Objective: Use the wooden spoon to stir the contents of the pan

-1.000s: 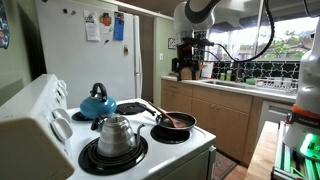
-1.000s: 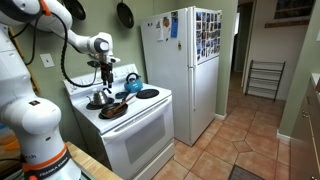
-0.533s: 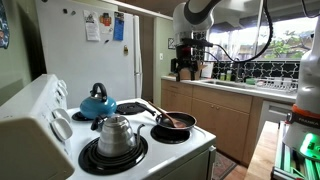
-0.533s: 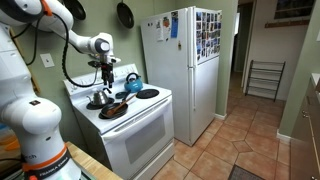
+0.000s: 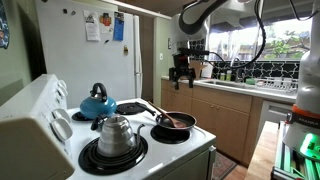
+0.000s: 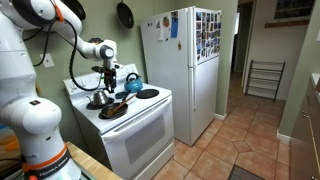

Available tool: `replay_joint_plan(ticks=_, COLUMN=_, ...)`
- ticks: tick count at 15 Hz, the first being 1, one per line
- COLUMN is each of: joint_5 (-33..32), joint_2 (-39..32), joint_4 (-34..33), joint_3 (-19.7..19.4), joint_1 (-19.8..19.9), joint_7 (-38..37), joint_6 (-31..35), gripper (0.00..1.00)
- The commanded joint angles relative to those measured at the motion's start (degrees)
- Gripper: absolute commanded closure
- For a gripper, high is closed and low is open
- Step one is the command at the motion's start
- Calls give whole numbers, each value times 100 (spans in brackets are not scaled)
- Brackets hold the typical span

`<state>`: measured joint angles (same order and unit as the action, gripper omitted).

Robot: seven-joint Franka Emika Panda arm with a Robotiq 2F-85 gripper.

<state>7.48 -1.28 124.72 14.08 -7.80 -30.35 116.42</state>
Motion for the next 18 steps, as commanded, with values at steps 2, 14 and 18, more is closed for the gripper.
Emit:
replay_joint_plan(ticks=2, joint_5=-130, joint_2=-830, joint_4=-369, joint_3=-178, joint_1=-193, joint_7=29, joint_6=348, gripper=0)
replay_joint_plan(ticks=14, joint_5=-355, joint_2=-1780, joint_4=-773, joint_3=-581, joint_1=-514, joint_7=97, joint_6=1230, gripper=0)
replay_joint_plan(ticks=18, joint_5=-355, joint_2=-1774, joint_4=-788, joint_3=-587, joint_1=-532, joint_7=95, joint_6=1230, gripper=0)
